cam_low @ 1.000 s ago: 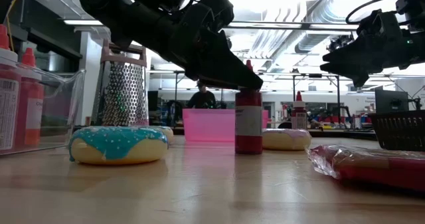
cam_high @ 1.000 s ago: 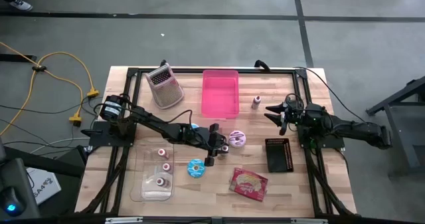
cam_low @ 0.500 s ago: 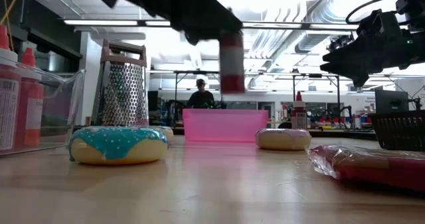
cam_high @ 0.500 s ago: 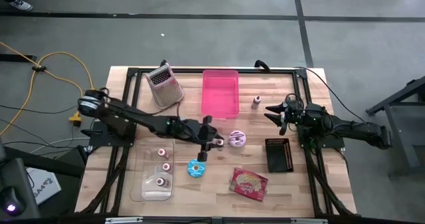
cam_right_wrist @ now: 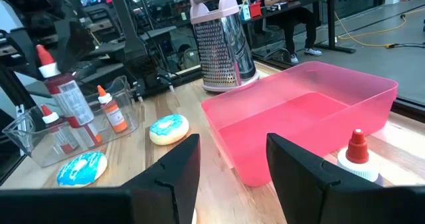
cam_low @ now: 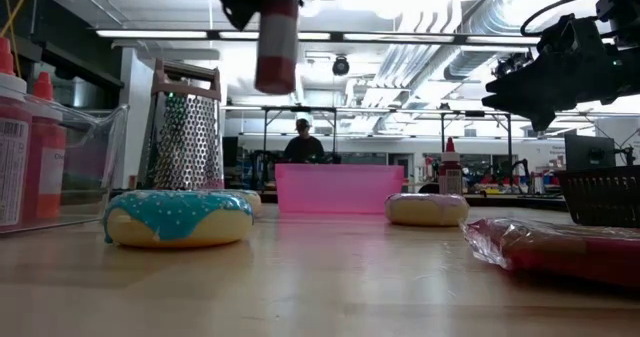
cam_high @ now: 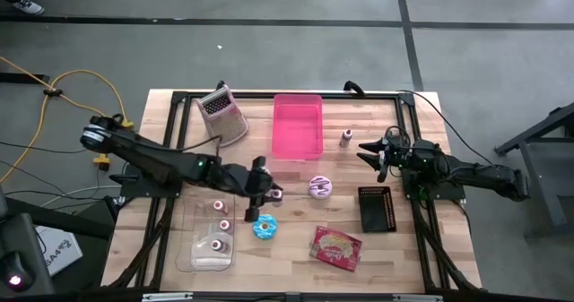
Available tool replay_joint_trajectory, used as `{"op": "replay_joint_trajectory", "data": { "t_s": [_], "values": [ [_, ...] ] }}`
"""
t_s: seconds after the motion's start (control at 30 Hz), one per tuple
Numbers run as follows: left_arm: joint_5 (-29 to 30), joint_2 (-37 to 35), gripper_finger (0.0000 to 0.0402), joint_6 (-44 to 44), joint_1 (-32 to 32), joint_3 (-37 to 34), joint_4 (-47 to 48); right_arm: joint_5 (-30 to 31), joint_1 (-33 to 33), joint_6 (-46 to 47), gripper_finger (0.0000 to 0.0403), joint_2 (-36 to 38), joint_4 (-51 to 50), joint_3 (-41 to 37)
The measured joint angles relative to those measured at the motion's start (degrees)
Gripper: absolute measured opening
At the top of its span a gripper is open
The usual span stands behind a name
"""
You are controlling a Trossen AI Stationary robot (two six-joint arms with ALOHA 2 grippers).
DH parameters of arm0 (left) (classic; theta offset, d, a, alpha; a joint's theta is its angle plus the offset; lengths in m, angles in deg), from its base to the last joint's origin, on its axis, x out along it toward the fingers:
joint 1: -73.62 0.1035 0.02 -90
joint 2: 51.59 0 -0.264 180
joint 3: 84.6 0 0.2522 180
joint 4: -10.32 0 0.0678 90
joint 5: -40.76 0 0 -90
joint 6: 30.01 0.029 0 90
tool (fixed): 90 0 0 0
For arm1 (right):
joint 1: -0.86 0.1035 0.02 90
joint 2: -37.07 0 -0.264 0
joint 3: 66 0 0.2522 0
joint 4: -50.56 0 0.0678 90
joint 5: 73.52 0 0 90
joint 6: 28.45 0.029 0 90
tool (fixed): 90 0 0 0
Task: Pick & Place Food Item
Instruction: Put the middle right red large food coloring bottle into the transparent bin
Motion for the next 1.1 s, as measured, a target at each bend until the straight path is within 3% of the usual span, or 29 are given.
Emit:
{"op": "replay_joint_trajectory", "data": {
  "t_s": [0.53,0.8,1.1],
  "values": [
    [18.8,-13.9,0.0119,-9.9,-15.4,-9.8,2.5,0.0,0.0,0.0,0.0160,0.0,0.0,0.0],
    [28.5,-22.3,0.0119,-10.6,-25.7,-15.4,3.7,0.0,0.0,0.0,0.0160,0.0,0.0,0.0],
    [32.3,-30.5,0.0119,-16.5,-34.6,-15.8,15.4,0.0,0.0,0.0,0.0160,0.0,0.0,0.0]
  ]
}}
